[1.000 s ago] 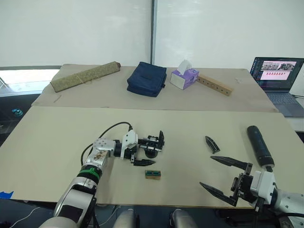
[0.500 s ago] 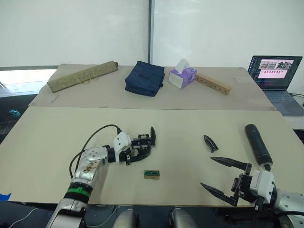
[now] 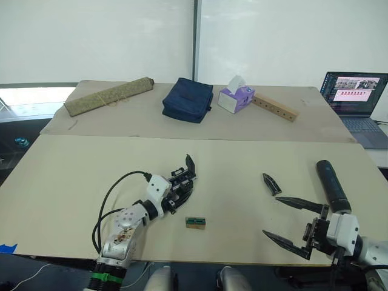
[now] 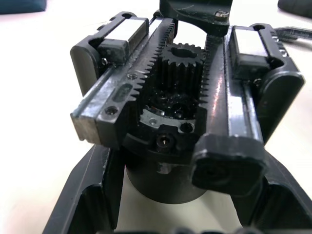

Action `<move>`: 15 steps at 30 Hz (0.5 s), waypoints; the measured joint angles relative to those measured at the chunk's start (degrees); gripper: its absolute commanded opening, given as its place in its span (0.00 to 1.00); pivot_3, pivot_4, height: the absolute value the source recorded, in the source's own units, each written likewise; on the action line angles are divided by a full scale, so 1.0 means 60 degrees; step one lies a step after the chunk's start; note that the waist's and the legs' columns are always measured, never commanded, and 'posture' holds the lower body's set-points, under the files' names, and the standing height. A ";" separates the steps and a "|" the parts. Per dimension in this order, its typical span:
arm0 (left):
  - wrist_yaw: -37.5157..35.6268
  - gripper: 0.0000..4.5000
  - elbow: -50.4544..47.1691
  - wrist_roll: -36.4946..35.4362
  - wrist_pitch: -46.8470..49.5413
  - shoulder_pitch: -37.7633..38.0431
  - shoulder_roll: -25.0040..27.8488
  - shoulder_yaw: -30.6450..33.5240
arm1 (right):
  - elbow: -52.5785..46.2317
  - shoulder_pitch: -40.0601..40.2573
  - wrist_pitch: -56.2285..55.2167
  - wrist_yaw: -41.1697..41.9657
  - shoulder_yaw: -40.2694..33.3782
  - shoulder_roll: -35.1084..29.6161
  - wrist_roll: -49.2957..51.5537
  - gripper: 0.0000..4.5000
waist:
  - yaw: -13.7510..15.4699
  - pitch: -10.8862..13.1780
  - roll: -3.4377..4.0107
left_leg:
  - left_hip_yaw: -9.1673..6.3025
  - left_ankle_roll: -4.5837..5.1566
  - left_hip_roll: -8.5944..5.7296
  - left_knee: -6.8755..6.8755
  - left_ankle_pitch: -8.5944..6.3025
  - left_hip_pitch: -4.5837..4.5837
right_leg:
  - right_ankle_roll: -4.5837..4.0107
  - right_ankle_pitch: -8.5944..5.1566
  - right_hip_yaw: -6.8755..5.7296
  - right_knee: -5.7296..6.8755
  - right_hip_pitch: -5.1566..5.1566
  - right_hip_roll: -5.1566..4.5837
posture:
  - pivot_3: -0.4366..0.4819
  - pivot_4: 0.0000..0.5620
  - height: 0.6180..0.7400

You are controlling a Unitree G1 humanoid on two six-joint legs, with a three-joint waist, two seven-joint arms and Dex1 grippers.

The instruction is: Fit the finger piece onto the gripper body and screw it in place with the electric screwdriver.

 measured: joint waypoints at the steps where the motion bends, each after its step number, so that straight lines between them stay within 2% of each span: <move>1: 0.0004 0.52 0.0099 0.0000 0.0003 -0.0093 -0.0006 -0.0048 | -0.0004 0.0011 0.0003 -0.0001 -0.0002 -0.0001 0.0021 1.00 | 0.0000 0.0000 0.0000 | 0.0000 0.0000 0.0000 0.0000 0.0000 0.0000 | 0.0000 0.0000 0.0000 0.0001 0.0000 0.0000 | 0.48 0.27 1.00; 5: -0.0045 0.52 0.0208 -0.0012 0.0105 -0.0274 0.0052 -0.0198 | -0.0030 0.0109 0.0012 -0.0002 -0.0024 -0.0009 0.0041 1.00 | -0.0007 0.0000 0.0000 | 0.0001 0.0000 0.0001 0.0000 0.0000 0.0001 | 0.0000 0.0000 0.0001 0.0000 0.0000 0.0001 | 0.48 0.27 1.00; 7: 0.0027 0.74 0.0205 0.0005 0.0150 -0.0292 0.0064 -0.0227 | -0.0046 0.0125 0.0024 -0.0004 -0.0037 -0.0011 0.0044 1.00 | -0.0007 0.0000 0.0000 | 0.0001 0.0000 0.0001 0.0000 0.0000 0.0002 | 0.0000 0.0000 0.0002 0.0001 0.0001 0.0000 | 0.48 0.27 1.00; 10: -0.0148 0.99 -0.0024 -0.0195 0.0623 -0.0324 0.0216 -0.0257 | -0.0128 0.0173 0.0062 -0.0003 -0.0044 -0.0025 0.0050 1.00 | -0.0008 -0.0001 0.0001 | 0.0001 0.0000 0.0002 0.0000 0.0000 0.0004 | 0.0000 0.0000 0.0001 0.0002 0.0002 0.0001 | 0.48 0.27 1.00; 15: -0.0892 0.99 -0.0265 -0.0471 0.1262 -0.0407 0.0918 -0.0331 | -0.0194 0.0266 0.0095 0.0003 -0.0077 -0.0045 0.0064 1.00 | -0.0020 -0.0001 0.0001 | 0.0002 0.0000 0.0004 0.0000 0.0000 0.0007 | -0.0002 -0.0001 0.0001 0.0003 0.0002 0.0006 | 0.48 0.27 1.00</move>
